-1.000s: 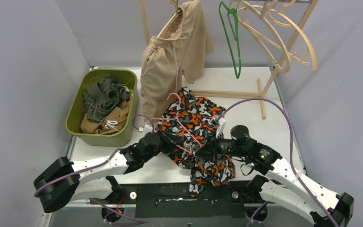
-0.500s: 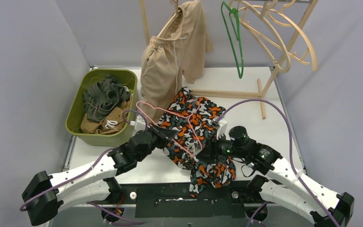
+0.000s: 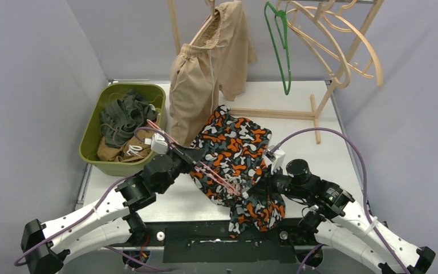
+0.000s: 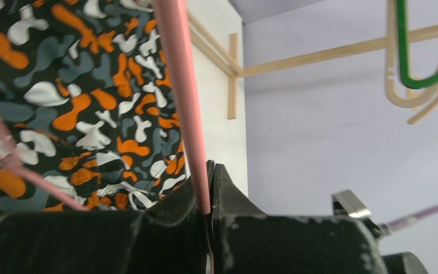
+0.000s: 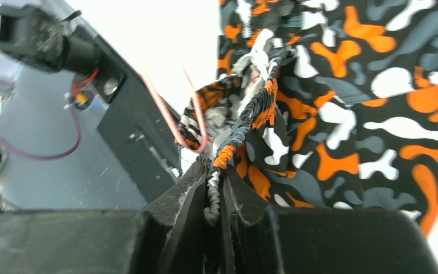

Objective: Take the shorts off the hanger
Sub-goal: Remove the shorts from the hanger, then place the hanger on the clothes rod.

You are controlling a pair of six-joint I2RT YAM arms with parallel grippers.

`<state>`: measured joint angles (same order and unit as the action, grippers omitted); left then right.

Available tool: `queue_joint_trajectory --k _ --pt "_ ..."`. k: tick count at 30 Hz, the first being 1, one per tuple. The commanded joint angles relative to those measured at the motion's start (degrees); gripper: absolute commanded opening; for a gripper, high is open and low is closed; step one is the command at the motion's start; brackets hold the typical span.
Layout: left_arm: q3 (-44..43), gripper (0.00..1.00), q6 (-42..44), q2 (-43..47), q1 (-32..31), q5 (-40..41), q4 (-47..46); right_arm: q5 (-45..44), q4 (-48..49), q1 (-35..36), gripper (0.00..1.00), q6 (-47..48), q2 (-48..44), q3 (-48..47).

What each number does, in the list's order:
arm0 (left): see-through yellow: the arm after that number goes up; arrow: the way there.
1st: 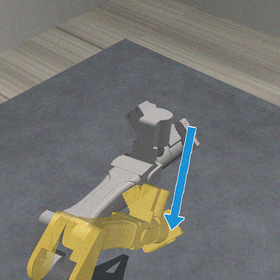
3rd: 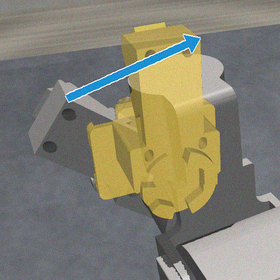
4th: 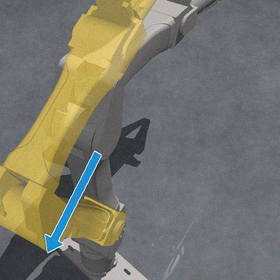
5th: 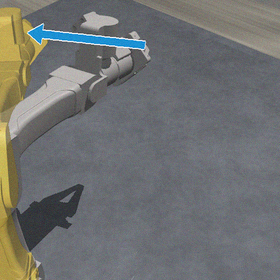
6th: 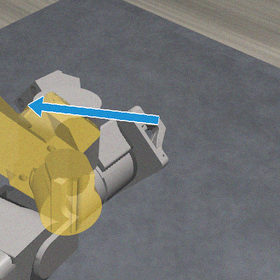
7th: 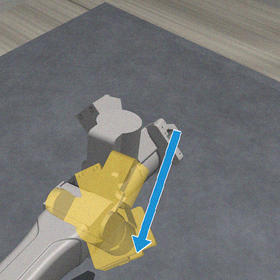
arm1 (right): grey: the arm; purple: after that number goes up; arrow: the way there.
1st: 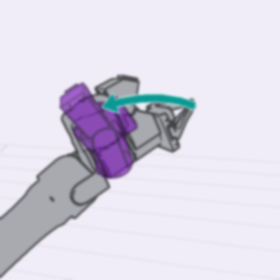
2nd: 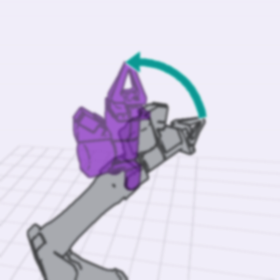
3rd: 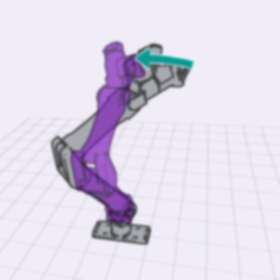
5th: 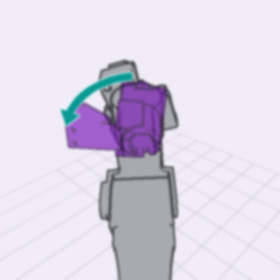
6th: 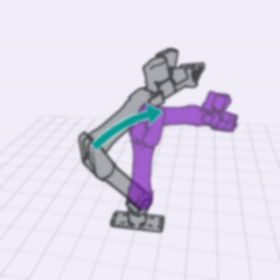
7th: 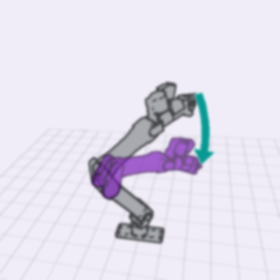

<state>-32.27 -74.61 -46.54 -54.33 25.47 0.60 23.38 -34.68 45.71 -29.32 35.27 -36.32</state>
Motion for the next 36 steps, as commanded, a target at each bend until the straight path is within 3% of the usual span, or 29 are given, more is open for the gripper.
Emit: queue_joint_trajectory --k 1,4,9,10,13,18,22,27,29,32,36 --pt "-9.01 0.0 7.78 0.69 -0.08 -0.73 -1.43 -18.11 -0.61 0.17 0.0 -3.16 1.17 -1.43" --pt "-13.11 0.0 11.8 0.62 -0.08 -2.5 -1.46 -27.71 -1.28 0.08 0.0 -6.05 7.54 -1.69" --pt "-18.56 0.0 15.7 1.34 -0.15 -2.87 1.94 -27.69 1.17 0.04 0.02 -6.62 19.2 -3.94" --pt "-19.09 0.0 16.03 1.72 -0.11 -2.74 2.86 -27.39 1.34 0.04 0.05 -6.75 20.77 -4.58" --pt "-19.01 0.0 16.25 3.36 -0.08 -2.3 4.1 -27.19 0.67 0.29 0.3 -7.07 23.64 -7.33" --pt "-17.05 0.0 15.28 5.75 -0.08 -1.77 4.8 -26.43 1.44 0.68 0.49 -7.6 18.91 -9.18" --pt "-15.96 0.0 14.76 6.24 -0.08 -1.62 4.85 -17.82 7.59 0.67 0.67 -7.13 10.33 -7.54" --pt "-15.53 0.0 14.51 6.12 -0.08 -1.51 4.6 -10.79 12.99 0.69 0.79 -7.78 0.73 -4.2" --pt "-15.24 0.0 14.29 6.14 -0.08 -1.57 4.31 -5.98 16.0 0.69 0.89 -8.54 -1.64 -2.51" --pt "-14.71 0.0 13.77 5.82 -0.08 -1.71 3.45 2.72 21.59 0.74 0.93 -8.71 -2.54 -0.68" --pt "-14.66 0.0 13.41 4.95 -0.08 -2.5 2.68 7.23 24.28 1.55 0.91 -8.7 0.95 -0.3"
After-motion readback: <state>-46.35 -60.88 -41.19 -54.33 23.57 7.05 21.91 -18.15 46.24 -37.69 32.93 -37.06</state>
